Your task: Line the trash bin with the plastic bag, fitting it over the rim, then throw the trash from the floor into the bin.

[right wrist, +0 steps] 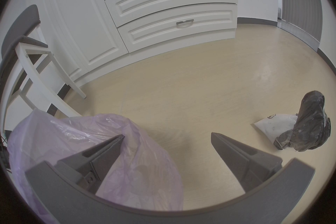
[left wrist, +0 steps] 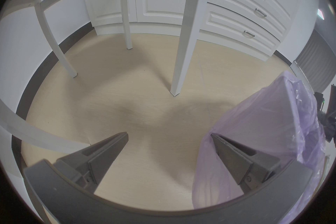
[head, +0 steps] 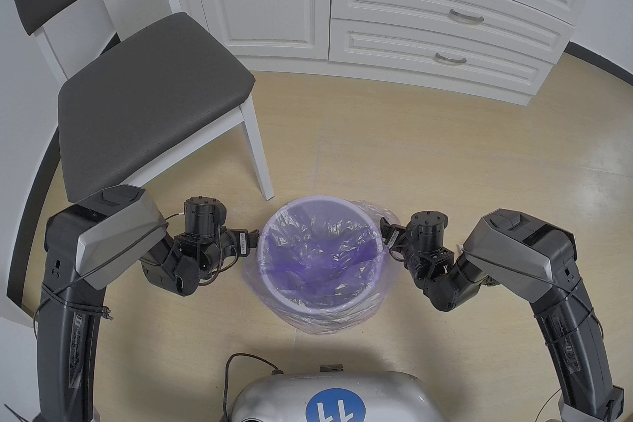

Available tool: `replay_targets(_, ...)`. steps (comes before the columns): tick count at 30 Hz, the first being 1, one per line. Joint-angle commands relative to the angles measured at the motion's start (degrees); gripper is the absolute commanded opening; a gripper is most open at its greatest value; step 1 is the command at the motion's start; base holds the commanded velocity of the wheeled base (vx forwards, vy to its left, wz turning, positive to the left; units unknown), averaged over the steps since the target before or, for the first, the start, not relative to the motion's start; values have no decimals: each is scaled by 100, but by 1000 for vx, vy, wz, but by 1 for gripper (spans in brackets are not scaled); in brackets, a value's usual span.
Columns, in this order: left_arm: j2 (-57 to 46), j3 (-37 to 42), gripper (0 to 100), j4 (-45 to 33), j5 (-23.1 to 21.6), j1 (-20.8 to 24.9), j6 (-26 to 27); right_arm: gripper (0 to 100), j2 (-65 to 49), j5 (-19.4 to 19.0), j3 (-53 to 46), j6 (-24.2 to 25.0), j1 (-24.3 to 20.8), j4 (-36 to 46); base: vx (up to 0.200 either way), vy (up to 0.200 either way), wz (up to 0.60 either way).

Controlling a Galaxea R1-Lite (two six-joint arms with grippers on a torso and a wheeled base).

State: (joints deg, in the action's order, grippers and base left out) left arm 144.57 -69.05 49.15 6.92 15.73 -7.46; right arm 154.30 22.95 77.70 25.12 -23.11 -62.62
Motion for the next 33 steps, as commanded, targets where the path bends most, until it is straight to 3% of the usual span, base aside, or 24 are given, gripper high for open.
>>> replay_targets(1, 36, -3, 100, -2, 2, -8, -1, 100, 83, -2, 34, 19, 17, 13, 0, 0, 0)
replay_targets(21, 28, -170, 100, 15, 2, -114, -45, 100, 22, -2, -89, 10, 9, -4, 0, 0, 0)
replay_targets(33, -1941, 1341, 100, -72, -473, -114, 342, 100, -2185, 69, -1864, -1010, -264, 66, 0, 0, 0)
